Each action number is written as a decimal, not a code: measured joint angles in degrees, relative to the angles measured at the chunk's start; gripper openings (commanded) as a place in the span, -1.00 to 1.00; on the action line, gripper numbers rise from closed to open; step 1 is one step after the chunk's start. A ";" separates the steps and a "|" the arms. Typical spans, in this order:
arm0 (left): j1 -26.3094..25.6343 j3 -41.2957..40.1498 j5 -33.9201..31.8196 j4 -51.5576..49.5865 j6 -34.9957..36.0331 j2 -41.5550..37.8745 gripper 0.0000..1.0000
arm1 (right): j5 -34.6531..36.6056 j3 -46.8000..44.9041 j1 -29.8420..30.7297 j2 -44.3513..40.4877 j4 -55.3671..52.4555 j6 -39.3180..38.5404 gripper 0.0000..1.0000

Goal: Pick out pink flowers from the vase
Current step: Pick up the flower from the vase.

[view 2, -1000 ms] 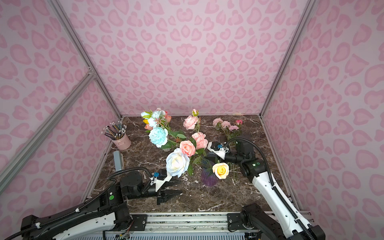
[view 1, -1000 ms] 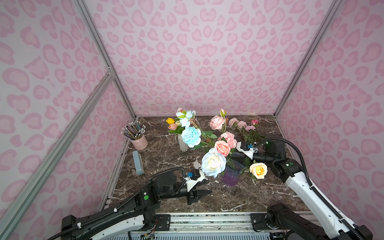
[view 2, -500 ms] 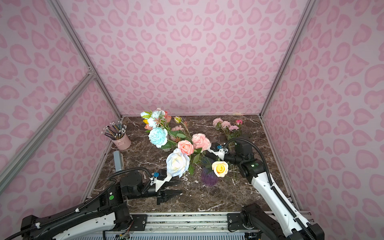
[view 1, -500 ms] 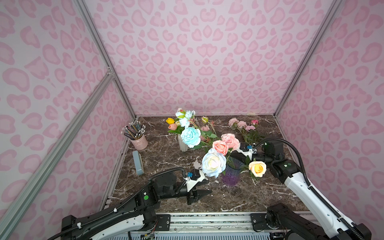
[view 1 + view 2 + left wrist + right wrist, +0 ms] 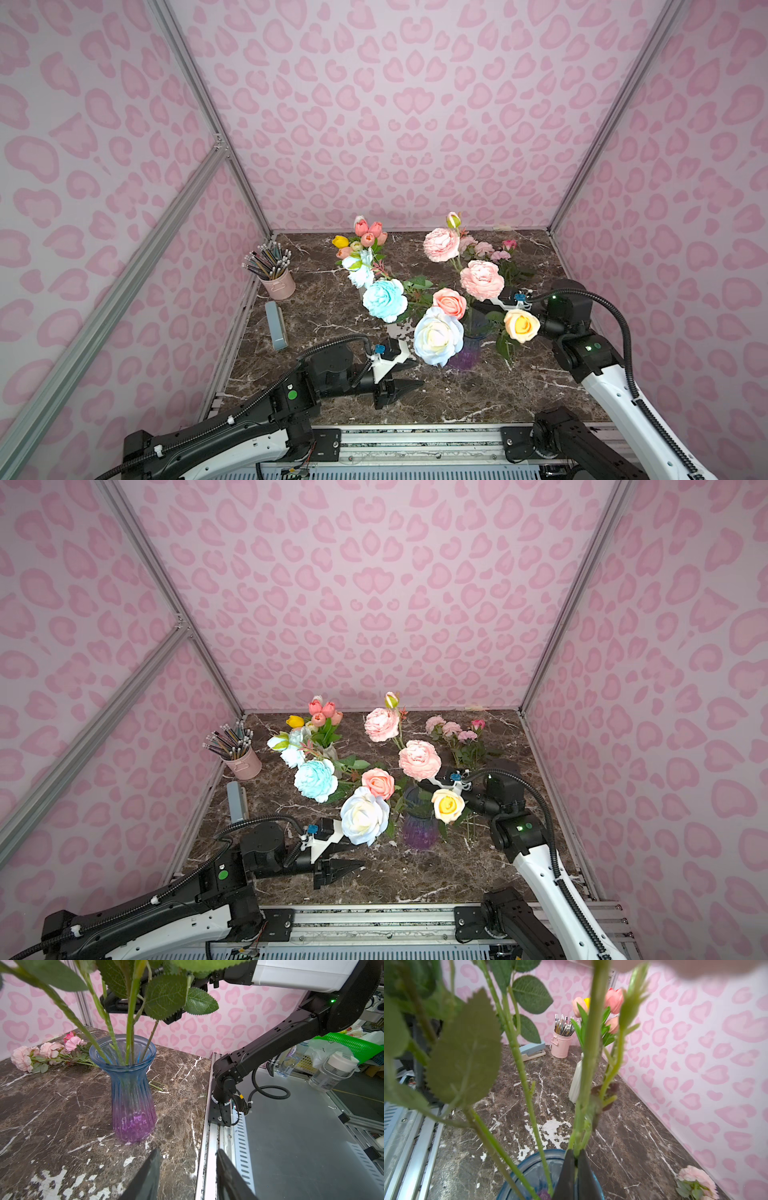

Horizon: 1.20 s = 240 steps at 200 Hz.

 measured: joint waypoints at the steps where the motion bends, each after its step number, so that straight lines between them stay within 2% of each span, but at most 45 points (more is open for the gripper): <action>1: 0.00 0.00 0.00 0.00 0.00 0.00 -0.08 | 0.00 -0.02 -0.07 -0.07 0.09 0.07 -1.00; 94: 0.02 0.98 -0.02 -0.46 -0.59 -0.31 -0.05 | 2.80 3.61 -1.38 -3.13 11.91 10.73 -0.98; 153: 0.02 4.20 -0.31 -3.67 -0.17 -0.90 -0.05 | 10.34 8.68 -1.38 -3.28 13.22 14.82 -1.00; 182: 0.02 6.95 -1.42 -5.84 0.46 -1.84 -0.05 | 14.16 14.08 -1.40 -2.60 14.12 16.22 -1.00; 240: 0.02 12.57 -3.26 -10.51 2.67 -3.74 -0.01 | 21.70 31.67 -0.59 0.90 9.40 16.52 -1.00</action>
